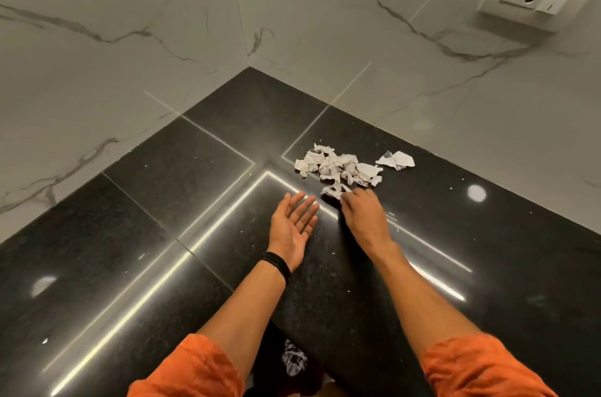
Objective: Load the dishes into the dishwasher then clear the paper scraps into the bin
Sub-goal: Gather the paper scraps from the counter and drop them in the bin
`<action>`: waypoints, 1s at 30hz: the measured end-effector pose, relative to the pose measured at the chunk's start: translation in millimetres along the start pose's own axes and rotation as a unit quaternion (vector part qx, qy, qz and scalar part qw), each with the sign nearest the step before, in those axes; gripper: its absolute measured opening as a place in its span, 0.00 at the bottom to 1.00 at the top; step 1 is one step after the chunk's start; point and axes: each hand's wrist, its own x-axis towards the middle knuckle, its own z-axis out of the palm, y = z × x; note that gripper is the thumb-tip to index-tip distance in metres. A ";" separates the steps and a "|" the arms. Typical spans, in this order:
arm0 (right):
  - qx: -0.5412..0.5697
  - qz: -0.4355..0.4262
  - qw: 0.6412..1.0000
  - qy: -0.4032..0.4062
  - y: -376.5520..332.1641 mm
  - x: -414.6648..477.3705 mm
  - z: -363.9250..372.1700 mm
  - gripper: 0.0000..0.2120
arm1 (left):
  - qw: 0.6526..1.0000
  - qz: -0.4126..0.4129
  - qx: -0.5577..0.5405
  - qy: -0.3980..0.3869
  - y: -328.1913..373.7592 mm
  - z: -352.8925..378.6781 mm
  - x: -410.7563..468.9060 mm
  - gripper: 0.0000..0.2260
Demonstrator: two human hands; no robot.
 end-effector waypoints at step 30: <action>0.135 0.071 0.988 0.025 -45.8 5.7 -5.7 0.08 | 0.984 -0.104 -0.144 -0.015 15.4 0.4 49.5 0.21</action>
